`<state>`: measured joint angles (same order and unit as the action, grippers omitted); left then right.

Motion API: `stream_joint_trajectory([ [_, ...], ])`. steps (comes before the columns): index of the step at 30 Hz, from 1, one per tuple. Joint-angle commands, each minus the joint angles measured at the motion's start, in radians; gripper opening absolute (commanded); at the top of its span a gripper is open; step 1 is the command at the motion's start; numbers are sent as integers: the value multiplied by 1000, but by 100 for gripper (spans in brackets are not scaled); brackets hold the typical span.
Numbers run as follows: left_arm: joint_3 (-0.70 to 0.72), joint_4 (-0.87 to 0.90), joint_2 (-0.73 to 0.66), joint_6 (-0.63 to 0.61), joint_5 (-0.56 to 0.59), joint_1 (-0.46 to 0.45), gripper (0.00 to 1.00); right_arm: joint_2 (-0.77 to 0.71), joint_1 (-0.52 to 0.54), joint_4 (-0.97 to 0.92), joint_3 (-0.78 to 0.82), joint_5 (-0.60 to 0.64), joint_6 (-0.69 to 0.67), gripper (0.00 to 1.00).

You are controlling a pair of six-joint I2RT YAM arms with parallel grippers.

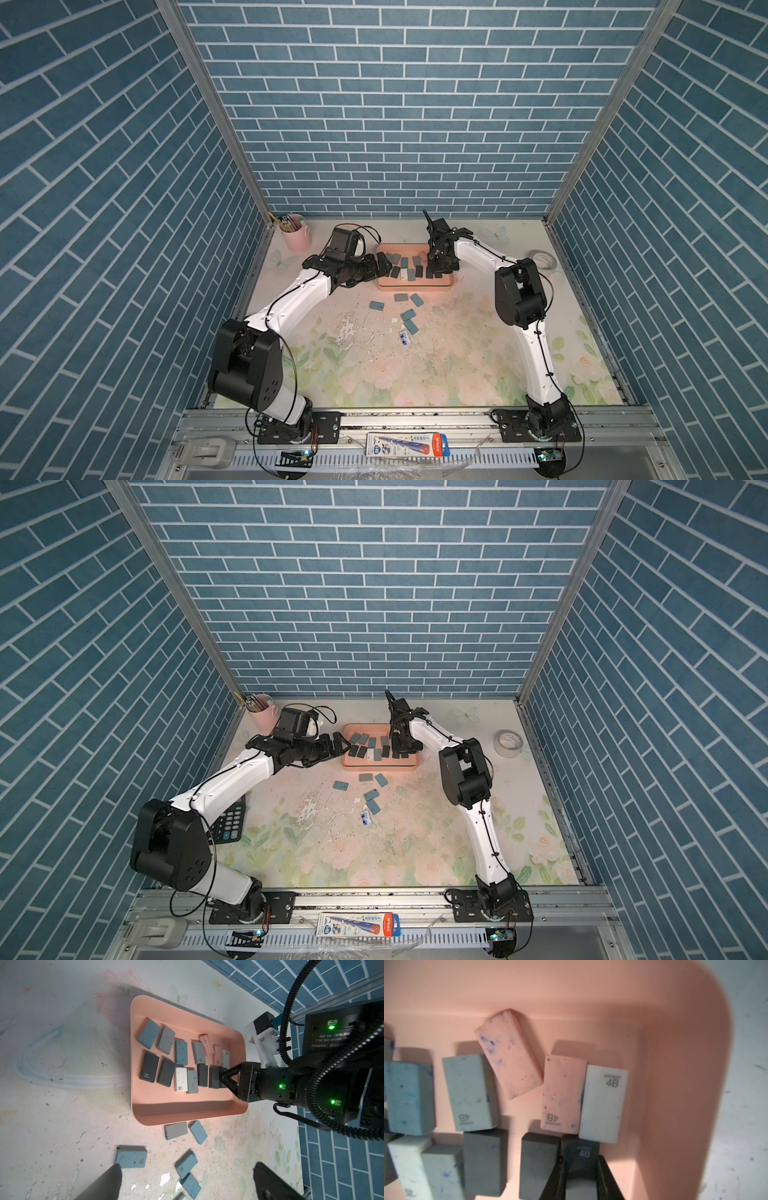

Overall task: Put the eraser in the storage box
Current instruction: Place the eraser at the center of the board.

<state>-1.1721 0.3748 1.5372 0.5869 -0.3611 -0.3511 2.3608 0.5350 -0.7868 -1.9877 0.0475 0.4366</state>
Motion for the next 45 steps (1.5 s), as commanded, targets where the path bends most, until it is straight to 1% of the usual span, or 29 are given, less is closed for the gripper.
stream_joint_trajectory([
  [1, 1, -21, 37, -6, 4, 21, 100, 30, 11, -28, -38, -8, -6, 18],
  [3, -5, -46, 62, 10, 2, 43, 99, 39, 13, -34, -52, -9, -6, 18],
  [7, -51, -76, 146, 17, 32, 67, 100, 51, 20, -42, -71, -10, -6, 18],
  [13, -96, -192, 260, 77, -23, 69, 100, 60, 32, -48, -89, -13, 1, 18],
  [17, -122, -215, 324, 94, -45, 67, 100, 62, 43, -49, -100, -16, 10, 18],
  [23, -123, -281, 358, 132, -77, 49, 100, 76, 59, -54, -120, -21, 14, 18],
  [36, -125, -281, 379, 139, -85, 33, 100, 131, 81, -80, -191, -28, 21, 18],
  [45, -139, -237, 365, 125, -74, 32, 100, 99, 81, -90, -195, -8, 0, 32],
])
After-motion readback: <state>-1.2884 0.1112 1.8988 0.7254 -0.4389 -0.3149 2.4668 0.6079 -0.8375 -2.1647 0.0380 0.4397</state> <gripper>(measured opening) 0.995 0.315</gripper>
